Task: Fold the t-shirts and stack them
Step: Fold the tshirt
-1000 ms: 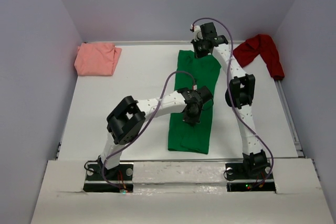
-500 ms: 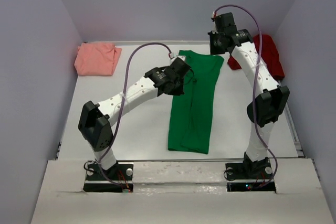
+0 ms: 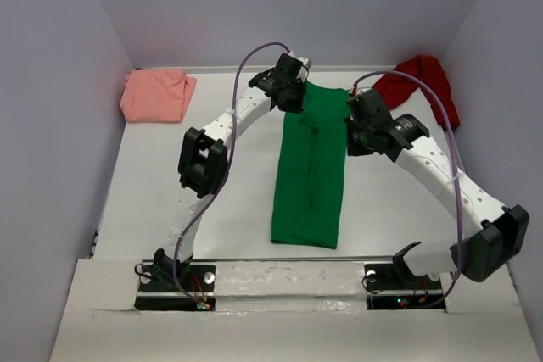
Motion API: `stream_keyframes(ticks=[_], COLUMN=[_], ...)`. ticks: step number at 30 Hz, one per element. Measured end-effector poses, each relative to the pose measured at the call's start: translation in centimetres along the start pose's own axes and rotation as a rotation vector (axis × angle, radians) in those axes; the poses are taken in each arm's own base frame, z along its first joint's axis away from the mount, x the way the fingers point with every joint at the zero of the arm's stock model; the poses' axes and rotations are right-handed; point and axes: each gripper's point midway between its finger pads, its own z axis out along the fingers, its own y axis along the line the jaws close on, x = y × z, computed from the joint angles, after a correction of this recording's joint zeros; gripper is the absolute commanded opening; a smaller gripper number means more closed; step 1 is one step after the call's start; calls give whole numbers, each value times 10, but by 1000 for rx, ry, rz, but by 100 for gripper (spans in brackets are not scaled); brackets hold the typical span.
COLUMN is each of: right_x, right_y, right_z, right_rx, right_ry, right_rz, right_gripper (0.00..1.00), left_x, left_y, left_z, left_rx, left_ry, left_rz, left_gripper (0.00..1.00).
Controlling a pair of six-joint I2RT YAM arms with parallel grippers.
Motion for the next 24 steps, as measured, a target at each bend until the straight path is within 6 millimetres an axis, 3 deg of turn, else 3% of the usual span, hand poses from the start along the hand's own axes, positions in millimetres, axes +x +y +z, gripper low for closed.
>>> stream_keyframes(ticks=[3, 5, 10, 13, 19, 24], right_x=[15, 27, 74, 90, 106, 110], right_y=[-4, 2, 20, 30, 48, 53], right_z=[-19, -21, -9, -8, -11, -12], right_rx=[-6, -19, -26, -29, -34, -11], right_ry=[-23, -13, 101, 146, 180, 198], right_rz=[28, 28, -20, -50, -84, -90], right_gripper=[0, 0, 0, 0, 0, 0], left_x=[7, 11, 14, 19, 32, 35], left_y=[-7, -10, 0, 11, 26, 16], left_z=[23, 37, 63, 76, 97, 102], left_rx=[75, 124, 213, 246, 329, 420], left_ry=[36, 56, 74, 88, 119, 118], left_rz=[17, 25, 4, -8, -35, -36], left_gripper=[0, 0, 0, 0, 0, 0])
